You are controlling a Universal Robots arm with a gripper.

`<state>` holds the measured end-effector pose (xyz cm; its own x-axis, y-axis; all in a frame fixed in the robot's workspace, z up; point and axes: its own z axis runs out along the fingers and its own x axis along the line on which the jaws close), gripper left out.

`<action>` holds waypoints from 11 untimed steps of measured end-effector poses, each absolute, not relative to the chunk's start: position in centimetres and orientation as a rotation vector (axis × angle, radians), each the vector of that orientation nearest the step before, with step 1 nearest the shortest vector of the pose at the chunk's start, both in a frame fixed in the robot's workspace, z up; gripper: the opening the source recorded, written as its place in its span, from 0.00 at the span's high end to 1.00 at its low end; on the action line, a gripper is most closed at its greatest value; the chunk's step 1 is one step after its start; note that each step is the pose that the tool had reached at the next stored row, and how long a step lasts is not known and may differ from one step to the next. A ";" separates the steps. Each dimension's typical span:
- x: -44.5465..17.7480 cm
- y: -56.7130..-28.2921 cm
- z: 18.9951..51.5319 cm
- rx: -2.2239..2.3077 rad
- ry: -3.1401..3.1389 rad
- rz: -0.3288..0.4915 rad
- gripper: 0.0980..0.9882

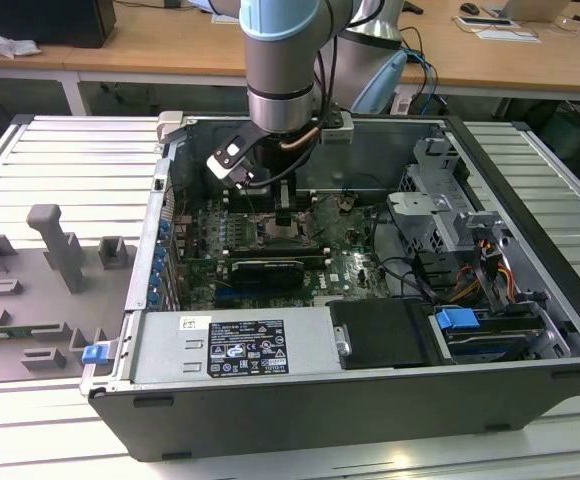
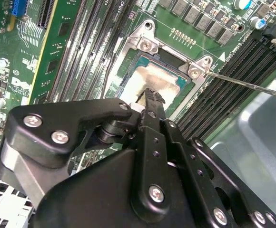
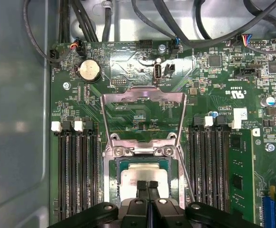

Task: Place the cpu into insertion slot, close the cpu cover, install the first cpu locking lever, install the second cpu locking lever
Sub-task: 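Close the cpu cover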

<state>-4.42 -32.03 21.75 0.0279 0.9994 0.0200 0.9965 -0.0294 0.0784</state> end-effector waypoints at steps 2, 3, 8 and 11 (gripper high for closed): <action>-4.4 -32.0 21.9 2.221 2.159 0.107 0.99; -4.4 -32.0 22.0 2.221 2.159 0.107 0.99; -4.4 -32.0 22.2 2.221 2.158 0.107 0.99; -4.0 -32.0 22.2 2.223 2.158 0.106 0.99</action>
